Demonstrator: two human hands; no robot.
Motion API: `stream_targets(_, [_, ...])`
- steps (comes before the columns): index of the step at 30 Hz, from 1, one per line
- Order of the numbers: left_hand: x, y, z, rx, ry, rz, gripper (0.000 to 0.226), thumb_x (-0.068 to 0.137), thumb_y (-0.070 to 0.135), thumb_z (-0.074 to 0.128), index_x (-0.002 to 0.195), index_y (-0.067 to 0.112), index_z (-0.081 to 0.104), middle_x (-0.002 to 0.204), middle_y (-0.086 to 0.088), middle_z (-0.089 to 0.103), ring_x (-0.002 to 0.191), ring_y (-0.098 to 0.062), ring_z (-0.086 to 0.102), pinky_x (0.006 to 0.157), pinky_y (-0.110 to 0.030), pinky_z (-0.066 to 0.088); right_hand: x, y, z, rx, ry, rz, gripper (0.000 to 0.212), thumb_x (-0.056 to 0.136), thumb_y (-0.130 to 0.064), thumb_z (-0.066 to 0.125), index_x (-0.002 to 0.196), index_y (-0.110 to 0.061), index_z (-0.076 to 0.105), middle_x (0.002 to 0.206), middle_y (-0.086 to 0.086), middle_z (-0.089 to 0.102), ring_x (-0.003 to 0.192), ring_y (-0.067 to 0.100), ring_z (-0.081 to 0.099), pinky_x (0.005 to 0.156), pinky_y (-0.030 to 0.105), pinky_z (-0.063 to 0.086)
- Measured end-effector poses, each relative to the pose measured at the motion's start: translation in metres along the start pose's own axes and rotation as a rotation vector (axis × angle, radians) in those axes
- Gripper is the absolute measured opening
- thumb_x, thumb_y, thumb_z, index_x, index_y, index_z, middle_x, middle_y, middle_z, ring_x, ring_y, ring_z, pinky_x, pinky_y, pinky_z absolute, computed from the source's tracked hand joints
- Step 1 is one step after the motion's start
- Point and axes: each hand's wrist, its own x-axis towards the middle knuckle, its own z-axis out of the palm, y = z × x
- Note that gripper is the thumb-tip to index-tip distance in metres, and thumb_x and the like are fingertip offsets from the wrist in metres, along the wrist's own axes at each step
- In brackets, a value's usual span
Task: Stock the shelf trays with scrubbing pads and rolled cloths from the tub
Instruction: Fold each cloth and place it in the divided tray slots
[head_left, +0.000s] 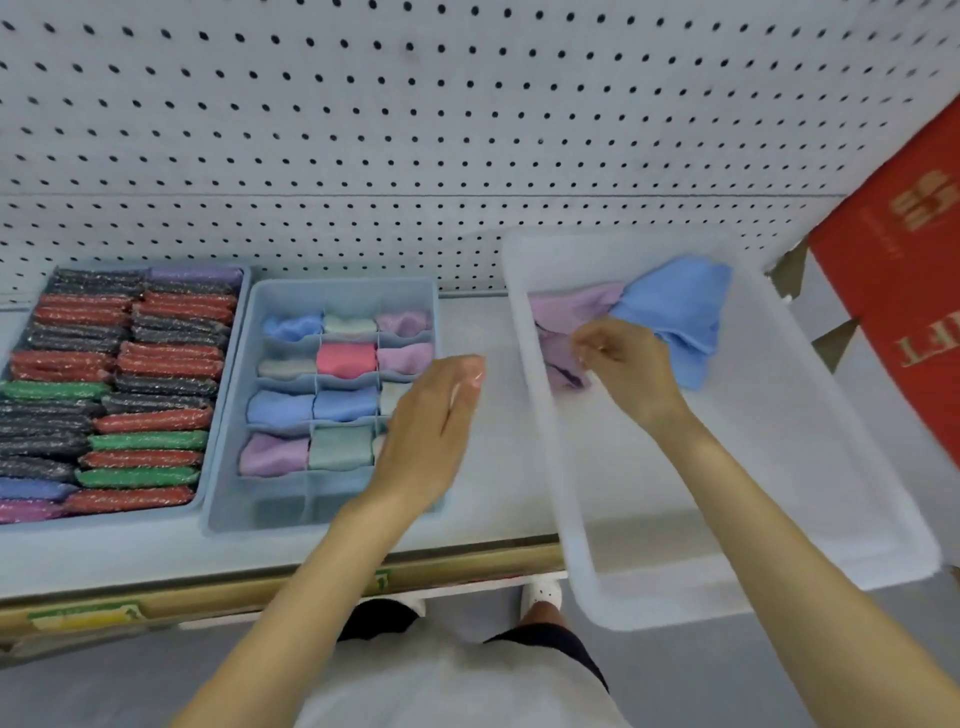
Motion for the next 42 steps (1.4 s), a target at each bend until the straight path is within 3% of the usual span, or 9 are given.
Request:
stream_targets(6, [0.009,0.031,0.071,0.016,-0.013,-0.083,0.059,0.091,0.056,0.024,0.131,0.022,0.052,0.135,0.012,0.048,0.133,-0.001,0.032,0.106,-0.006,0.018,0.032,0.077,0.004,-0.113,-0.156,0.194,0.032,0.082,-0.020,0.071,0.110,-0.009,0.061,0.105,0.006,0.063,0.093,0.022,0.061,0.079,0.026,0.047])
stream_targets(10, [0.007,0.032,0.081,0.020,0.072,-0.114,0.054,0.092,0.053,0.022,0.129,0.028,0.053,0.134,0.026,0.044,0.136,0.006,0.027,0.109,-0.007,0.016,0.053,0.087,0.037,-0.305,-0.252,0.028,0.040,0.083,-0.034,0.066,0.116,-0.011,0.056,0.115,0.008,0.055,0.106,0.028,0.051,0.082,0.039,0.048])
stream_targets(13, [0.006,0.037,0.082,-0.016,0.120,-0.149,0.039,0.093,0.051,0.025,0.118,0.042,0.054,0.129,0.029,0.048,0.134,0.009,0.031,0.110,-0.012,0.021,0.057,0.085,0.048,-0.468,-0.217,-0.082,0.025,0.091,-0.016,0.052,0.115,-0.007,0.055,0.118,0.013,0.052,0.109,0.032,0.050,0.079,0.037,0.044])
stream_targets(19, [0.007,0.062,0.085,0.113,0.177,-0.128,0.047,0.095,0.047,0.030,0.122,0.024,0.061,0.121,0.035,0.044,0.132,0.004,0.034,0.114,-0.026,0.026,0.033,0.076,0.000,0.240,-0.475,0.310,0.024,0.088,0.006,0.045,0.076,-0.012,0.055,0.071,0.000,0.056,0.064,0.013,0.053,0.059,0.022,0.047])
stream_targets(26, [0.036,0.105,0.095,0.245,-0.327,0.171,0.083,0.069,0.057,0.071,0.137,0.051,0.023,0.150,0.032,0.010,0.138,0.015,-0.004,0.114,-0.013,0.000,0.010,0.041,-0.119,0.507,-0.710,0.242,0.016,0.067,-0.003,0.055,0.082,-0.001,0.059,0.067,0.001,0.052,0.064,0.009,0.049,0.057,0.013,0.043])
stream_targets(31, [0.055,0.147,0.094,0.082,-0.364,0.254,0.051,0.067,0.031,0.082,0.112,0.042,0.059,0.109,0.022,0.057,0.110,0.000,0.050,0.089,-0.009,0.037,-0.002,0.011,-0.166,0.444,-0.812,0.131,0.025,0.085,0.014,0.047,0.081,-0.006,0.061,0.064,-0.001,0.053,0.056,0.006,0.045,0.055,0.015,0.039])
stream_targets(37, [0.058,0.181,0.094,-0.177,-0.235,0.295,0.009,0.073,0.016,0.067,0.071,0.024,0.063,0.071,0.008,0.063,0.066,-0.004,0.058,0.068,-0.016,0.047,-0.013,0.004,-0.206,0.647,-0.662,0.150,0.026,0.090,0.001,0.052,0.102,-0.019,0.064,0.069,0.002,0.053,0.057,0.010,0.043,0.052,0.016,0.042])
stream_targets(39, [0.058,0.193,0.095,-0.222,-0.223,0.314,0.013,0.075,0.020,0.069,0.067,0.015,0.060,0.062,0.002,0.058,0.060,-0.006,0.052,0.060,-0.018,0.043,-0.017,0.004,-0.215,0.734,-0.620,0.085,0.011,0.089,-0.021,0.061,0.096,-0.019,0.070,0.071,0.000,0.056,0.060,0.010,0.045,0.054,0.016,0.041])
stream_targets(42, [0.061,0.208,0.100,-0.319,-0.170,0.313,0.027,0.082,0.010,0.069,0.062,0.013,0.052,0.053,0.013,0.051,0.053,-0.001,0.043,0.053,-0.012,0.033,-0.019,0.014,-0.222,0.745,-0.566,-0.041,0.056,0.065,-0.061,0.074,0.095,-0.013,0.072,0.088,0.007,0.067,0.076,0.014,0.058,0.065,0.021,0.046])
